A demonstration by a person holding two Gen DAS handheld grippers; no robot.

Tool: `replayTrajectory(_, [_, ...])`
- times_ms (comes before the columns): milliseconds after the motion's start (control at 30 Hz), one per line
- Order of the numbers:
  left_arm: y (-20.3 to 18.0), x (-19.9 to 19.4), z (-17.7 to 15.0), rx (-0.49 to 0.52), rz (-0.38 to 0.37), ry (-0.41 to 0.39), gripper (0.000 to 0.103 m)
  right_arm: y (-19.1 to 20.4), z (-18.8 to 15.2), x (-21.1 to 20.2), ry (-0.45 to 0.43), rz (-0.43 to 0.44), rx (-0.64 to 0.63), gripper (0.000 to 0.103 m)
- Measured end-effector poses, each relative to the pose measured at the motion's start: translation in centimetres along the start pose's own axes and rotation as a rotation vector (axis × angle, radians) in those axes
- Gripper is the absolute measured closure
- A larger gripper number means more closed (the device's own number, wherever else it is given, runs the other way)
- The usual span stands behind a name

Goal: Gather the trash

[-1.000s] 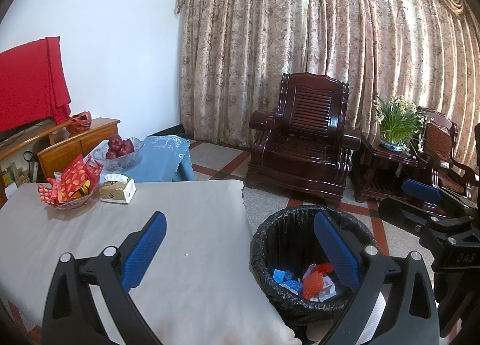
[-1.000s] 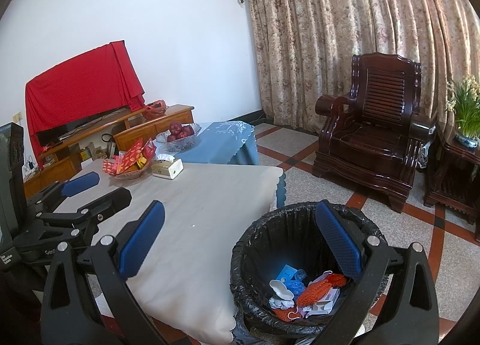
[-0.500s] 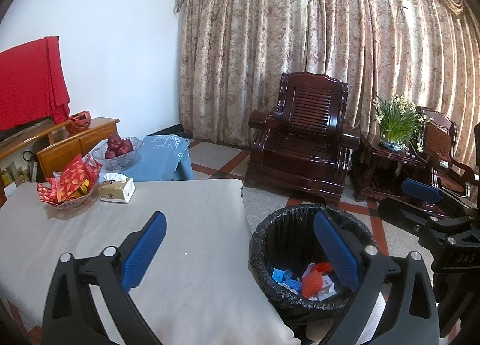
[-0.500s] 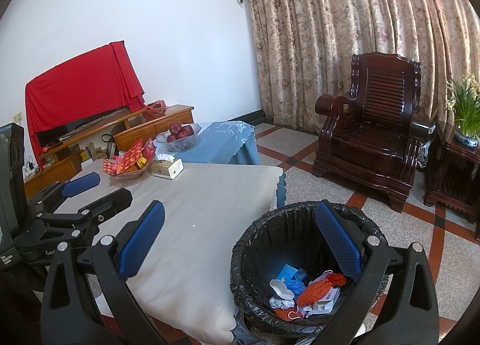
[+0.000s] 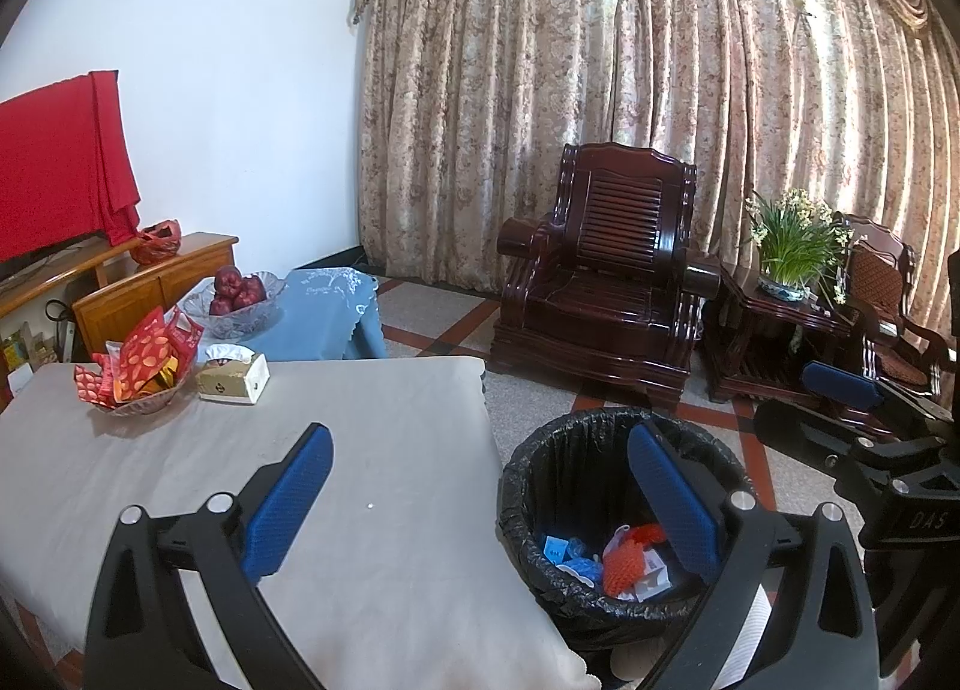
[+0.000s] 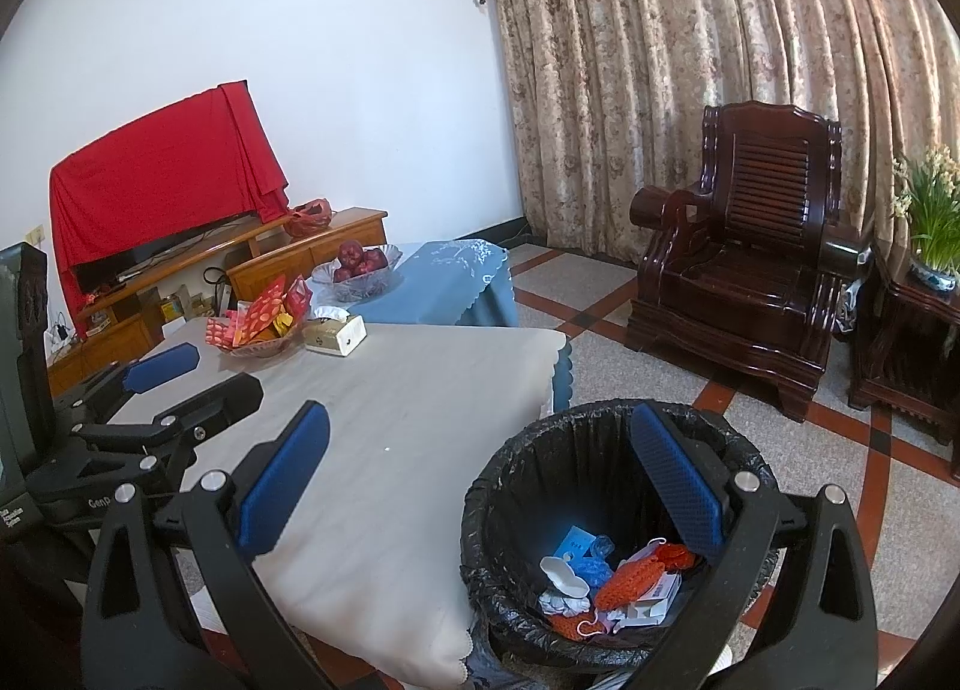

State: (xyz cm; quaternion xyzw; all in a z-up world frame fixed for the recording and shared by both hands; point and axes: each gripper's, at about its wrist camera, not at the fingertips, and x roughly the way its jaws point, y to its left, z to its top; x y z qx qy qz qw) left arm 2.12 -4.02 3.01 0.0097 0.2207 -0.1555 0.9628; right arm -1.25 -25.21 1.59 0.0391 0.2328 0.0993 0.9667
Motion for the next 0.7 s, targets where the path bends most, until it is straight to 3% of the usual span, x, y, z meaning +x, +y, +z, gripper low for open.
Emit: replayTrajectory(700, [-0.5,-0.1,-1.2,-0.001,0.0,0.009,0.006,0.0,-0.5,0.3,0.004,0.0,0.004,0.005])
